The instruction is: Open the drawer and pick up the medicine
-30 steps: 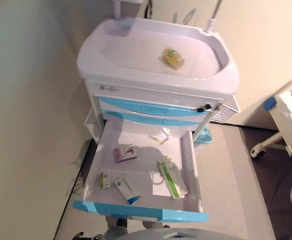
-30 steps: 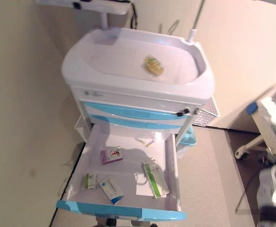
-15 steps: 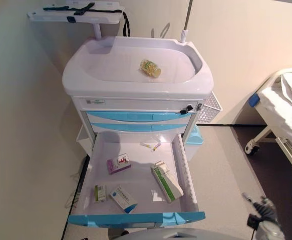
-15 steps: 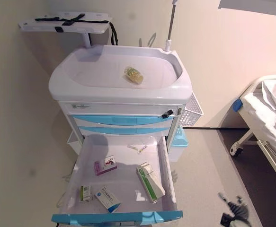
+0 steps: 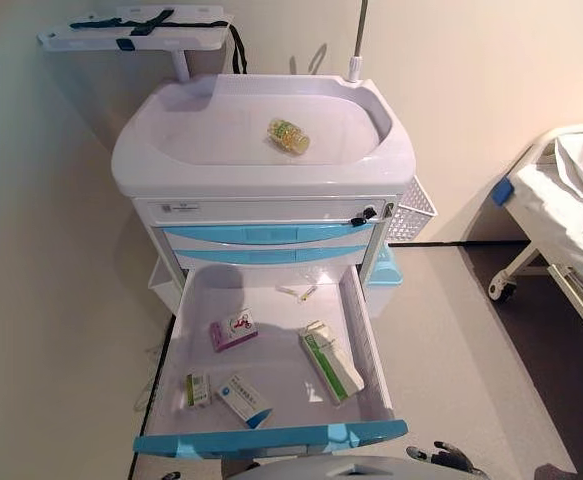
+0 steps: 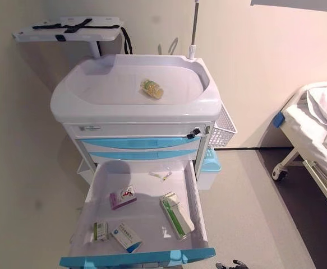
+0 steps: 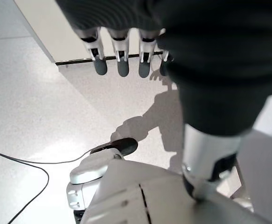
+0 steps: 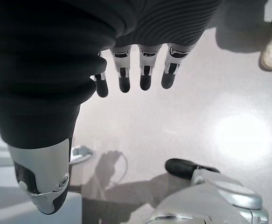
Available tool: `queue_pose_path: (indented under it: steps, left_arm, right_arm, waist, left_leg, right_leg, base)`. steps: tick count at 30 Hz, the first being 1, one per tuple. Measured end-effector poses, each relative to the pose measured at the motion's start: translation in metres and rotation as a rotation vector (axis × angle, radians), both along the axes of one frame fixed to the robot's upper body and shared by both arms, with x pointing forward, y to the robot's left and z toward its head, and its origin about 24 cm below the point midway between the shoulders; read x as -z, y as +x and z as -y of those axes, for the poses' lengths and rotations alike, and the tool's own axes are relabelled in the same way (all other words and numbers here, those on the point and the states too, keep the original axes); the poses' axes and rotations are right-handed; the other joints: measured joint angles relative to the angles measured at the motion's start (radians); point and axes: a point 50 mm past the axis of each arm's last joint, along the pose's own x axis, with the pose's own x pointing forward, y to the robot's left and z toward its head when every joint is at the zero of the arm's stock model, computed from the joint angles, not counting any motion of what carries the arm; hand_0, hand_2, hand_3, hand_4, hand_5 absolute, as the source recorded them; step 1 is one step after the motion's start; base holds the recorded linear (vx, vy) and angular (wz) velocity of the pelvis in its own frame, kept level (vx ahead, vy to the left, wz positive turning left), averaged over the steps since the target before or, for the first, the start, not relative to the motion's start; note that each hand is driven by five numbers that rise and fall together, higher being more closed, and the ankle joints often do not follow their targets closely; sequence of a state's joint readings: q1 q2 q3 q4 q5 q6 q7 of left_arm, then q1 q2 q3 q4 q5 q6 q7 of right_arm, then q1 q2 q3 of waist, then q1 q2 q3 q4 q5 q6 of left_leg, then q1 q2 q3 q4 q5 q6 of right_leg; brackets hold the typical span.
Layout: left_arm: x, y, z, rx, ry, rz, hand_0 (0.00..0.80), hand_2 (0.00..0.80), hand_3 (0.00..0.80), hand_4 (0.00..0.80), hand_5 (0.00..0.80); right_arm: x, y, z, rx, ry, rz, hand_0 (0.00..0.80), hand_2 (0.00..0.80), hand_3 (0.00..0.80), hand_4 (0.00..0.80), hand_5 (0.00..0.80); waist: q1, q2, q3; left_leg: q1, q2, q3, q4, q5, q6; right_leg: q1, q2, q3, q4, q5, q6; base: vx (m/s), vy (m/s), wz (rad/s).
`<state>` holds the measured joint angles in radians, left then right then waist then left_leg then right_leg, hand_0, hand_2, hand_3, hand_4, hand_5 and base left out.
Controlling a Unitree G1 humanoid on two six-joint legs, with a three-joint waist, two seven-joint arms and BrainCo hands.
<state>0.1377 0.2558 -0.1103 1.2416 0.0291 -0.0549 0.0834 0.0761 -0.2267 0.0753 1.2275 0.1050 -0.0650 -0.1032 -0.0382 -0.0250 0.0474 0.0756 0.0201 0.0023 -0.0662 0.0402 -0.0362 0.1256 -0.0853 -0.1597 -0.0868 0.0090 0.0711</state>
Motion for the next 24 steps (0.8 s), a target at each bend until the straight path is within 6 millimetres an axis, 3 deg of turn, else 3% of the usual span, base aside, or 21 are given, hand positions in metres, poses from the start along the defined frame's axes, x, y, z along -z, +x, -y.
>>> queue_pose_path:
  steps: [3,7,11,14,16,24]
  left_arm:
    - [0.0,0.01,0.003,0.041,0.002,0.019,0.0,0.0,0.0,0.0,0.0]
    - [-0.002,0.019,0.004,0.054,-0.003,0.049,0.0,0.0,0.0,0.0,0.0]
    - [-0.005,0.036,0.007,0.064,-0.015,0.114,0.0,0.0,0.0,0.0,0.0]
    - [-0.007,0.045,0.006,0.042,-0.027,0.155,0.0,0.0,0.0,0.0,0.0]
    - [-0.011,0.061,0.004,0.029,-0.047,0.204,0.0,0.0,0.0,0.0,0.0]
    - [-0.024,0.097,0.006,0.036,-0.111,0.321,0.0,0.0,0.0,0.0,0.0]
  right_arm:
    - [-0.001,0.015,-0.009,-0.193,-0.022,-0.007,0.0,0.0,0.0,0.0,0.0]
    - [-0.004,0.031,-0.009,-0.244,-0.039,0.022,0.0,0.0,0.0,0.0,0.0]
    - [-0.01,0.049,-0.002,-0.295,-0.076,0.05,0.0,0.0,0.0,0.0,0.0]
    - [-0.016,0.068,0.0,-0.325,-0.099,0.089,0.0,0.0,0.0,0.0,0.0]
    - [-0.021,0.08,0.003,-0.336,-0.118,0.116,0.0,0.0,0.0,0.0,0.0]
    - [-0.034,0.111,0.003,-0.35,-0.137,0.197,0.0,0.0,0.0,0.0,0.0]
  waist:
    - [0.002,0.009,0.04]
    - [0.004,0.022,0.075]
    - [0.03,0.032,0.133]
    - [0.038,0.034,0.179]
    - [0.034,0.025,0.223]
    - [0.036,0.025,0.3]
  left_leg:
    - [-0.015,0.004,-0.013,0.034,-0.004,-0.005]
    - [-0.036,0.012,-0.027,0.063,-0.009,-0.012]
    - [-0.077,0.013,-0.041,0.114,-0.016,-0.02]
    - [-0.152,0.001,-0.055,0.179,-0.026,-0.023]
    - [-0.23,-0.018,-0.083,0.257,-0.036,-0.024]
    - [-0.398,-0.047,-0.113,0.387,-0.057,-0.025]
  right_leg:
    - [-0.008,0.002,-0.014,0.04,-0.019,-0.003]
    - [-0.035,0.005,-0.017,0.087,-0.037,-0.013]
    - [-0.11,-0.001,-0.018,0.215,-0.093,-0.023]
    - [-0.199,-0.016,-0.031,0.348,-0.147,-0.029]
    - [-0.277,-0.045,-0.044,0.454,-0.183,-0.038]
    - [-0.446,-0.092,-0.052,0.631,-0.238,-0.055]
  base:
    - [-0.045,-0.033,0.12]
    - [-0.078,-0.006,0.08]
    - [-0.125,0.023,0.06]
    - [-0.144,0.054,0.16]
    - [-0.11,0.054,0.39]
    - [-0.057,0.064,0.16]
